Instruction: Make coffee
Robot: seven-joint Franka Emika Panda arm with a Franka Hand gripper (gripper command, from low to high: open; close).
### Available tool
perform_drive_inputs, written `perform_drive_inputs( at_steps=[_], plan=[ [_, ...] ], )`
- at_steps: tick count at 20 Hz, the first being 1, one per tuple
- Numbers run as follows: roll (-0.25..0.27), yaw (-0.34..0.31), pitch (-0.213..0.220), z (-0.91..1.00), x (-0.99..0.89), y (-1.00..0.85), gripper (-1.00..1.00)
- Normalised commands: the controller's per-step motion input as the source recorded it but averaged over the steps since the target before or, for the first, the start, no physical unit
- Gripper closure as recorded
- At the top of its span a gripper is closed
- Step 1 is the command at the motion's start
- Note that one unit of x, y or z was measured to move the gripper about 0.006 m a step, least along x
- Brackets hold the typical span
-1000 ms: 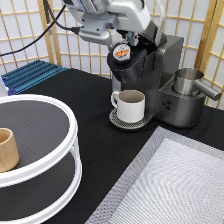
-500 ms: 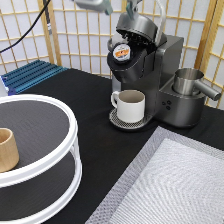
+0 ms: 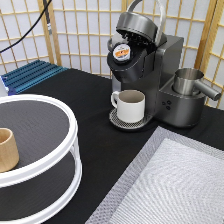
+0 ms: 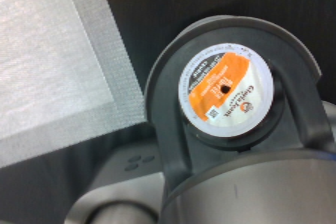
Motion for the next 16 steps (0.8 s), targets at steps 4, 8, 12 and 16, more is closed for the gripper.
perform_drive_inputs(
  at_steps=[4,8,12,16],
  plan=[
    [-0.251,0.016,0.272,0.11,0.62,0.32,-1.00],
    [-0.221,0.045,0.304,0.10,0.53,0.21,-1.00],
    [-0.200,0.063,0.308,0.03,0.50,0.05,-1.00],
    [-0.181,0.057,0.288,-0.04,0.58,0.00,-1.00]
  ],
)
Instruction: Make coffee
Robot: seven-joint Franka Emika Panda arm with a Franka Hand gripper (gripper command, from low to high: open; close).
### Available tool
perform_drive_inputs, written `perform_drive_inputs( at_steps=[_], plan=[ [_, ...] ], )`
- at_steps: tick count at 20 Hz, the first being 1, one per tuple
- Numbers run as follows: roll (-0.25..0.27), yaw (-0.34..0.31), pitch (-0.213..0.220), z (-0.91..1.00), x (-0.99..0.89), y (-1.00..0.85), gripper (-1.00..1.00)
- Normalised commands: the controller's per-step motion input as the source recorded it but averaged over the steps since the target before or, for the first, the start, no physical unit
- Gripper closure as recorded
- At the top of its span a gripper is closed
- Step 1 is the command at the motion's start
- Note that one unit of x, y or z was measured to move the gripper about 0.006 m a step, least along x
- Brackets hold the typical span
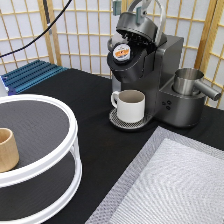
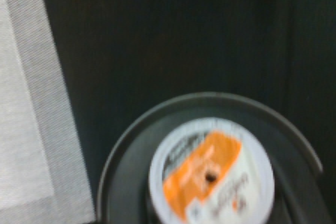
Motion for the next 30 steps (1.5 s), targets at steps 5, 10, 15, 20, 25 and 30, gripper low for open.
perform_drive_inputs(
  at_steps=[5,10,15,20,25,30],
  plan=[
    [-0.180,0.045,0.252,-0.02,0.69,0.00,-1.00],
    [-0.100,0.043,0.213,-0.14,0.48,-0.14,-1.00],
    [-0.028,0.040,0.176,-0.41,0.40,-0.43,-1.00],
    [0.004,0.039,0.157,-0.10,0.12,-0.53,-1.00],
    [0.000,0.037,0.072,0.55,-0.13,-0.58,-1.00],
    [-0.014,0.101,-0.037,1.00,-0.28,-0.11,-1.00]
  ],
)
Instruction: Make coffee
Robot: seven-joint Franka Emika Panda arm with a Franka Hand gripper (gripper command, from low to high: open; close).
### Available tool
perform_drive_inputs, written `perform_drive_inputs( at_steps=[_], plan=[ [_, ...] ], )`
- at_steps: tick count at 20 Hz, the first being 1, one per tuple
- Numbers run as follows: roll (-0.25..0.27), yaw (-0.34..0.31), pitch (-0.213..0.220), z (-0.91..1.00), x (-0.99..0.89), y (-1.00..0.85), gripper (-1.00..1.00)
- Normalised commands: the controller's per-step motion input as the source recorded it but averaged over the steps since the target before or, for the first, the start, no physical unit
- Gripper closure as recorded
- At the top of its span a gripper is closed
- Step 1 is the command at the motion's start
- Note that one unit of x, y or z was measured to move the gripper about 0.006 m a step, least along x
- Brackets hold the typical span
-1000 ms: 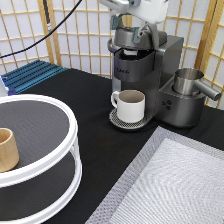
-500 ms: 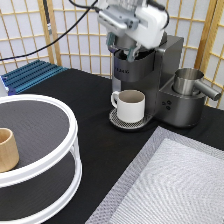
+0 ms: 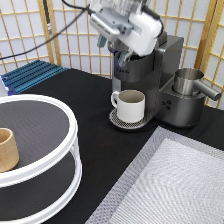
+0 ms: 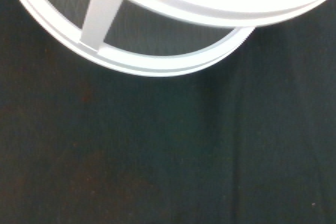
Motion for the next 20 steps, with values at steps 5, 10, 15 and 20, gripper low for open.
perform_drive_inputs(
  at_steps=[5,10,15,20],
  plan=[
    [-0.004,0.125,-0.061,0.89,-0.03,0.38,-1.00],
    [-0.034,0.119,-0.066,0.41,0.01,0.66,-1.00],
    [-0.083,0.078,-0.062,0.24,0.34,0.53,-1.00],
    [-0.074,0.018,-0.124,-0.06,0.14,0.02,-1.00]
  ],
)
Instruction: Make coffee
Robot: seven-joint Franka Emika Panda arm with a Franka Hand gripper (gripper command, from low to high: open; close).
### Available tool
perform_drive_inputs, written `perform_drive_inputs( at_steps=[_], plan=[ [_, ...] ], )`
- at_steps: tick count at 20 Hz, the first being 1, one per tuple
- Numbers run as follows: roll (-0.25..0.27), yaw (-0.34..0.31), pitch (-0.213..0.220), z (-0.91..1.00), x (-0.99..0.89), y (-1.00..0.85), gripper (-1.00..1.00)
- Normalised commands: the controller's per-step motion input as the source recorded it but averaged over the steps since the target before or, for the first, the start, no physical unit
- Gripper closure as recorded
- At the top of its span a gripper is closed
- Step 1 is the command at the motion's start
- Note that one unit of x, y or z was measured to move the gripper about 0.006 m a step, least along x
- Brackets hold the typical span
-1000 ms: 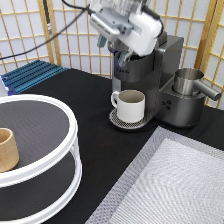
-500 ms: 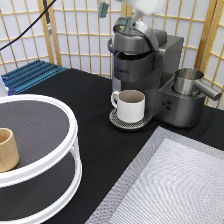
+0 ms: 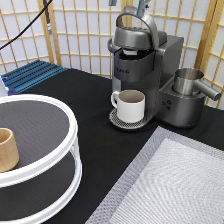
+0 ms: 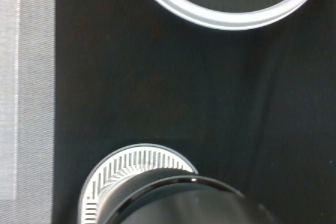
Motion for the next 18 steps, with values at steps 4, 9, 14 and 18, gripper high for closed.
perform_drive_inputs(
  at_steps=[4,9,14,18],
  plan=[
    [-0.070,-0.038,-0.118,-0.35,0.15,-0.33,-1.00],
    [-0.105,-0.050,-0.055,-0.38,0.33,-0.21,-1.00],
    [-0.158,-0.086,-0.044,-0.59,0.13,-0.08,-1.00],
    [-0.119,-0.100,-0.088,-0.76,-0.25,-0.34,-1.00]
  ],
)
